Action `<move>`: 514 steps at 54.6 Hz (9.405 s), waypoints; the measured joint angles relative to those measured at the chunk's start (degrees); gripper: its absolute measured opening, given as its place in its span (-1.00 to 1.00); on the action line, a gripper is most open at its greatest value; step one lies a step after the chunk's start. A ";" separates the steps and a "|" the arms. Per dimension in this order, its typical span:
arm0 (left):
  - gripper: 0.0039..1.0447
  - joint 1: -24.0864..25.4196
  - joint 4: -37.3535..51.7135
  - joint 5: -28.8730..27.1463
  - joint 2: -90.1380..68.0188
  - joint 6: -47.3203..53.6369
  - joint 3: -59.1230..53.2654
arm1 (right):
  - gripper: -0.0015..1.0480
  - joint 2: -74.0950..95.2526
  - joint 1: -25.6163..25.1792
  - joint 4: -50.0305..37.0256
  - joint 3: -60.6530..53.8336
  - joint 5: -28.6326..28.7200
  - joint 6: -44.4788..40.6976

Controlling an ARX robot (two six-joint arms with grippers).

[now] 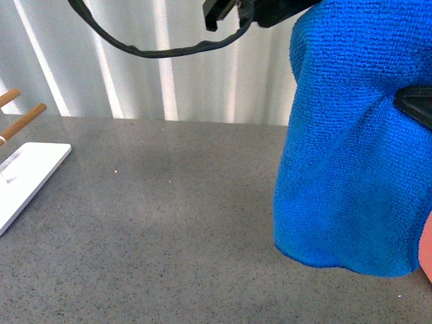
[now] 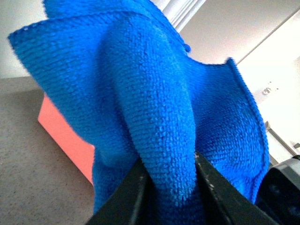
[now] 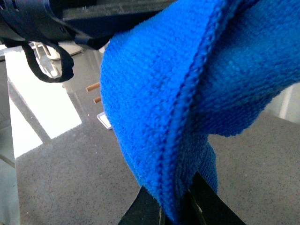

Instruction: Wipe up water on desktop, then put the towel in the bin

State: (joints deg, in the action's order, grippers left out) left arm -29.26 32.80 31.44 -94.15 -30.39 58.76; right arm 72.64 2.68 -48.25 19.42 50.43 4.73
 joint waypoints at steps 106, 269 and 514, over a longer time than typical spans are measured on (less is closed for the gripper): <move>-0.93 29.29 -6.32 -31.36 67.54 30.29 -57.40 | -0.93 -1.51 -5.46 3.13 0.15 -2.36 3.89; 0.88 29.29 -32.76 -31.43 93.92 30.25 -57.40 | -0.93 65.07 7.41 38.16 58.38 -41.05 9.38; 0.88 29.29 -32.76 -31.43 93.96 30.27 -57.40 | 0.86 -25.55 -28.35 72.04 25.75 -12.09 -38.05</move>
State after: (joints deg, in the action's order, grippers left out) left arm 0.03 0.03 0.01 -0.19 -0.12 1.37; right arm 47.09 -25.67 23.79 45.17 38.35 -33.32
